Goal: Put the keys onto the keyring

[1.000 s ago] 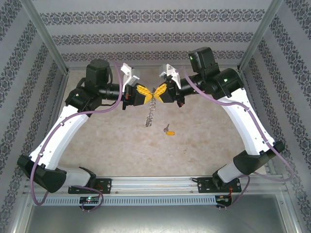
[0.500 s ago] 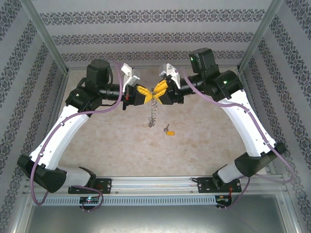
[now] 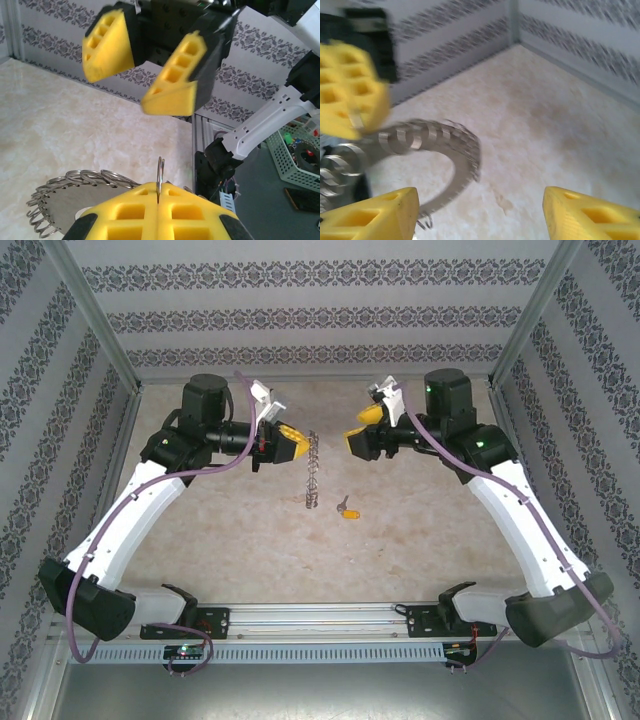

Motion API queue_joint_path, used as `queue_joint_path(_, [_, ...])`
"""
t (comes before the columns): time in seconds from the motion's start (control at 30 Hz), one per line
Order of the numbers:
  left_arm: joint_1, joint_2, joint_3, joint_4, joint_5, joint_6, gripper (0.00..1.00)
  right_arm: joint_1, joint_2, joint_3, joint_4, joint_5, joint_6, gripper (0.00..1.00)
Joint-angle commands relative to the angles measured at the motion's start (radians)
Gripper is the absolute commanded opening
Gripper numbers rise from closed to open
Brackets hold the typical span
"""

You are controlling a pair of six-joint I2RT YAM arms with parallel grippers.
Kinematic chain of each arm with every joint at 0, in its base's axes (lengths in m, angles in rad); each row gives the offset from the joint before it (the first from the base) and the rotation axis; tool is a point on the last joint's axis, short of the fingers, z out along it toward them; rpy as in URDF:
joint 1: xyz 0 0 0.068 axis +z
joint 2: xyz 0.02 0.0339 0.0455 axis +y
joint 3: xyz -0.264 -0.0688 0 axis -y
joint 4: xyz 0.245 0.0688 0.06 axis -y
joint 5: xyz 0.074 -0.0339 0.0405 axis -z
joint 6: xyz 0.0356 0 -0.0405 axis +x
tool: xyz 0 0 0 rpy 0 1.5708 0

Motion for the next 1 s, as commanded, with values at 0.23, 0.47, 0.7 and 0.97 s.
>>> queue_joint_path(0.23, [0.057, -0.106, -0.162, 0.070, -0.108, -0.069, 0.00, 0.017, 0.260, -0.138, -0.192, 0.302, 0.269, 0.58])
queue_joint_path(0.47, [0.071, -0.159, -0.254, 0.087, -0.152, -0.115, 0.00, 0.063, 0.471, -0.120, -0.173, 0.249, 0.271, 0.56])
queue_joint_path(0.7, [0.084, -0.205, -0.313, 0.109, -0.147, -0.132, 0.00, 0.108, 0.574, -0.132, -0.133, 0.223, 0.277, 0.55])
queue_joint_path(0.97, [0.109, -0.217, -0.350, 0.121, -0.121, -0.153, 0.00, 0.144, 0.593, -0.131, -0.123, 0.250, 0.280, 0.56])
